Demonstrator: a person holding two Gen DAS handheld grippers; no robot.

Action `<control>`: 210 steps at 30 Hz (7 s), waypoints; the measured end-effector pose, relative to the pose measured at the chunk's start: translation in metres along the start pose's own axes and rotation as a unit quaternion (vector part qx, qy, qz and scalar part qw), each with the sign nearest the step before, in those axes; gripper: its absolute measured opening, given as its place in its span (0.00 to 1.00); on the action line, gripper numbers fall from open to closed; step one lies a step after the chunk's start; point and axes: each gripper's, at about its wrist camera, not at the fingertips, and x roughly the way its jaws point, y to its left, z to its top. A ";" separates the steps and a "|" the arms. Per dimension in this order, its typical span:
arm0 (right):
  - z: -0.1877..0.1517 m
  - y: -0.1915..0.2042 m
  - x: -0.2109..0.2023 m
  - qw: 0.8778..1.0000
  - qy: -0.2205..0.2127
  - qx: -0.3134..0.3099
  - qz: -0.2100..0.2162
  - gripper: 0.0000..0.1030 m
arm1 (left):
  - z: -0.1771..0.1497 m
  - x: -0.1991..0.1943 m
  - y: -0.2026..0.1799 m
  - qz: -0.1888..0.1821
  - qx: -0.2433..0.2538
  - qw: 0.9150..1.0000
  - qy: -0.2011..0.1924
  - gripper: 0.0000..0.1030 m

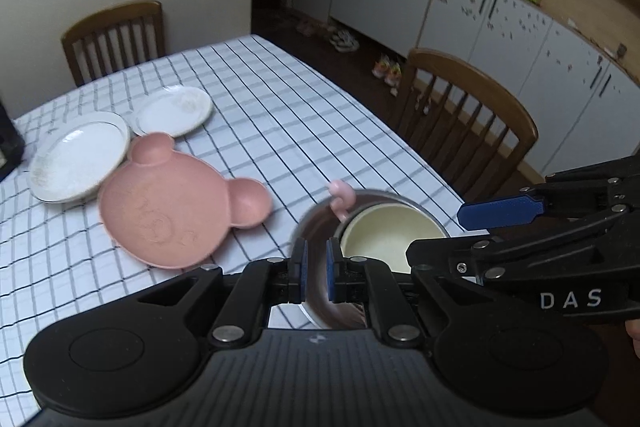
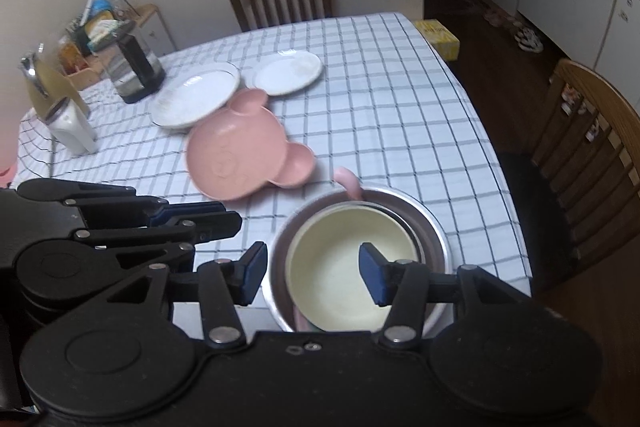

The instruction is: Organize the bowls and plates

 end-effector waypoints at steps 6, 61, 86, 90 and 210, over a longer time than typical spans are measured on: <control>0.013 0.028 -0.007 0.999 -0.021 -0.025 0.017 0.59 | -0.001 -0.022 0.029 0.018 -0.034 0.999 -0.023 0.11; 0.273 0.128 0.329 0.988 0.086 -0.095 0.085 0.75 | 0.075 0.130 0.352 0.206 -0.262 0.942 0.038 0.77; 0.268 0.116 0.384 0.982 0.144 -0.076 0.093 0.19 | 0.052 0.171 0.398 0.175 -0.330 0.924 0.079 0.24; 0.266 0.112 0.387 0.982 0.146 -0.072 0.094 0.15 | 0.050 0.172 0.401 0.173 -0.332 0.924 0.079 0.21; 0.003 0.175 0.155 0.977 0.117 -0.147 0.102 0.24 | -0.161 -0.068 0.216 0.225 -0.249 0.942 0.023 0.13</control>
